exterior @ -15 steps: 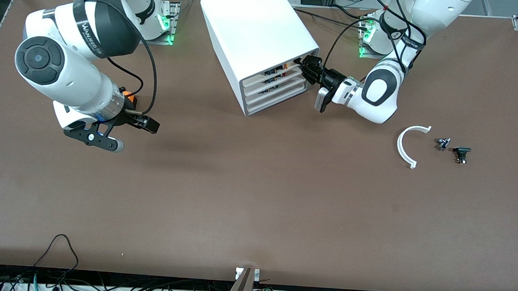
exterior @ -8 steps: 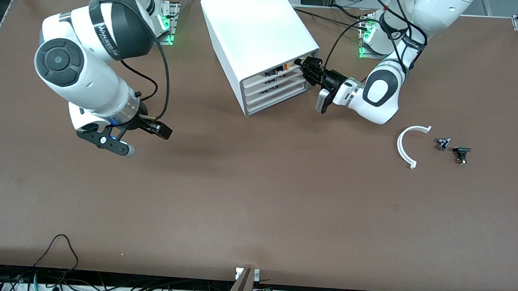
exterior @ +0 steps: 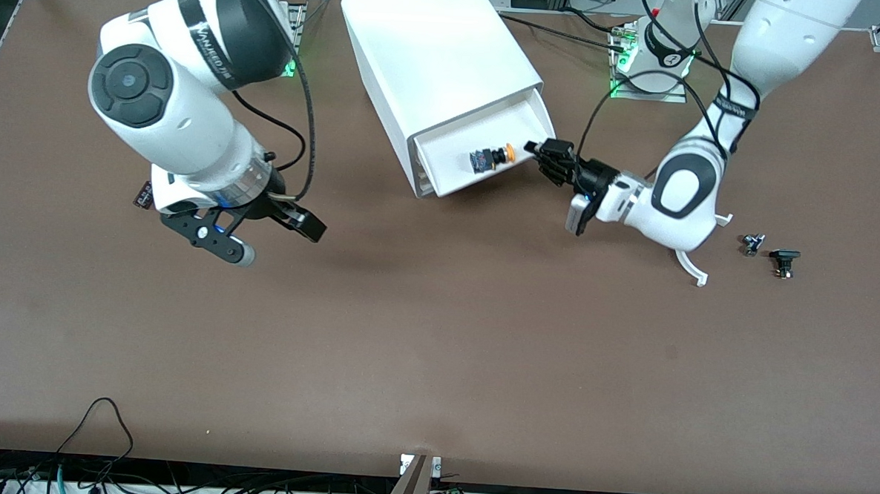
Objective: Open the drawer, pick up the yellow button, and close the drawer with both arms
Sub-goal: 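Grip the drawer handle with the left gripper and pull the drawer open, then lower the right gripper onto the yellow button while the left gripper releases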
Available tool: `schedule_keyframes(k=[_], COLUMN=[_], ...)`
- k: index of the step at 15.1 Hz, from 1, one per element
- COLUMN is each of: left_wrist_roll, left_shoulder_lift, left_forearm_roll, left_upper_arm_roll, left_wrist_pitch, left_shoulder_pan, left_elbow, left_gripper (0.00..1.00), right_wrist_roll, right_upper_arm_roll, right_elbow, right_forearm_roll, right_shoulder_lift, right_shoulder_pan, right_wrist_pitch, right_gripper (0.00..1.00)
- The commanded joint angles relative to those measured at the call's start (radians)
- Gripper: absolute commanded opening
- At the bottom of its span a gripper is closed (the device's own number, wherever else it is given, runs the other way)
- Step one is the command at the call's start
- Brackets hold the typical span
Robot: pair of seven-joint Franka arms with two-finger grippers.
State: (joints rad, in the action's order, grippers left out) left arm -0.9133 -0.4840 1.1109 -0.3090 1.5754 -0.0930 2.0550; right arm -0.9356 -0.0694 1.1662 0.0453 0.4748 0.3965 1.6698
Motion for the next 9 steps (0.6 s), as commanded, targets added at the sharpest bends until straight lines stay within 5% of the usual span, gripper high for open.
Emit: schedule_keyframes(k=[1,8,9], left_wrist_roll=[0.045,0.106,0.106], left_shoulder_lift=[-0.129,-0.153,-0.153], left_forearm_roll=[-0.077,-0.108,-0.108], left_upper_arm_roll=[-0.004,0.002,0.002], left_wrist_pitch=[0.023,0.02,0.02], left_shoulder_pan=[-0.033,-0.05,-0.051], left_elbow=[-0.156,-0.22,-0.22], left_gripper=[0.0,0.0,0.1], right_wrist_roll=[-0.074,-0.388,-0.437], right_upper_arm_roll=[0.002,0.002,0.002], right_elbow=[-0.088,-0.17,-0.192], right_forearm_roll=[0.013,0.011,0.011], right_shoulder_lift=[0.051,0.132,0.151], right_shoulder_pan=[0.039,0.198,0.217], right_wrist_pitch=[0.013,0.113,0.113], right_gripper=[1.0,1.0,1.0])
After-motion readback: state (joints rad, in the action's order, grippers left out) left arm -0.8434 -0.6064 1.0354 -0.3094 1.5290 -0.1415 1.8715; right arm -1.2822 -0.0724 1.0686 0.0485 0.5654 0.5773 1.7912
